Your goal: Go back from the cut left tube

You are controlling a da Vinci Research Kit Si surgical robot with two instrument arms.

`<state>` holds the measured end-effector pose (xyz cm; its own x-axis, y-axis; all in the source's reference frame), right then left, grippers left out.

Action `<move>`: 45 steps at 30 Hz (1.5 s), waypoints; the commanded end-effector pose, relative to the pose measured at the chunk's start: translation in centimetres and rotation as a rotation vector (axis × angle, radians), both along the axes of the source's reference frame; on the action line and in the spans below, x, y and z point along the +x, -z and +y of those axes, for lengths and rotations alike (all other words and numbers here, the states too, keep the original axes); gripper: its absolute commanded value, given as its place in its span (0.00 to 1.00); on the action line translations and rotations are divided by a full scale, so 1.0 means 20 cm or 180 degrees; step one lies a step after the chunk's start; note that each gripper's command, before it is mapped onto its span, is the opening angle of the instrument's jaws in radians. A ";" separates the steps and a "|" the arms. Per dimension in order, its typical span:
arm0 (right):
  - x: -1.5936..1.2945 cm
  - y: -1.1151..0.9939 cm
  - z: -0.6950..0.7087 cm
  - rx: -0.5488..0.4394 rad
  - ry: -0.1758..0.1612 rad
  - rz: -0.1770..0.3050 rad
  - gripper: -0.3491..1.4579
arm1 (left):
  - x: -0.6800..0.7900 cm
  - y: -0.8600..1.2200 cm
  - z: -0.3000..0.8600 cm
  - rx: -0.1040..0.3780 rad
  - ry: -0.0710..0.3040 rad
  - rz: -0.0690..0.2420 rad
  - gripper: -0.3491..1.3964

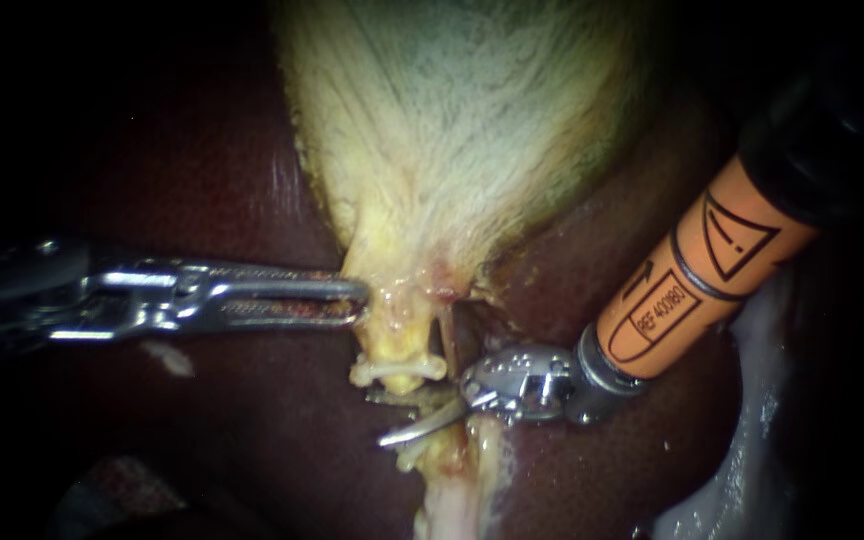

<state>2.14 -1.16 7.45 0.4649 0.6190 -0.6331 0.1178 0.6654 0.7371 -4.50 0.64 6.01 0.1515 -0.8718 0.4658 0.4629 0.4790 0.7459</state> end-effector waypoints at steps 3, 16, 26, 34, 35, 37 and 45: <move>-0.001 0.003 -0.002 -0.0002 0.0012 0.0009 0.71 | 0.000 0.000 0.000 0.0000 -0.0001 0.0000 0.00; -0.034 0.019 0.003 -0.0072 -0.0135 -0.0068 0.65 | 0.003 -0.003 0.003 0.0005 -0.0005 -0.0005 0.00; -0.064 0.039 0.033 -0.0798 -0.0379 -0.0055 0.79 | 0.003 -0.003 0.003 0.0005 -0.0005 -0.0005 0.00; -0.073 0.047 0.044 -0.1348 -0.0493 -0.0212 0.95 | 0.002 -0.003 0.003 0.0007 -0.0006 -0.0006 0.00; -0.073 0.047 0.043 -0.1375 -0.0501 -0.0228 0.96 | 0.002 -0.003 0.003 0.0007 -0.0005 -0.0006 0.00; -0.073 0.047 0.043 -0.1423 -0.0487 -0.0224 0.97 | 0.002 -0.003 0.004 0.0007 -0.0005 -0.0005 0.00; -0.073 0.047 0.043 -0.1437 -0.0486 -0.0226 0.99 | -0.006 -0.006 0.003 -0.0006 0.0017 0.0012 0.00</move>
<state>0.67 -0.29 6.51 0.4417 0.3537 -0.8245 -0.0464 0.9268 0.3727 -4.63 0.68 6.14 0.1485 -0.8720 0.4664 0.4663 0.4777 0.7446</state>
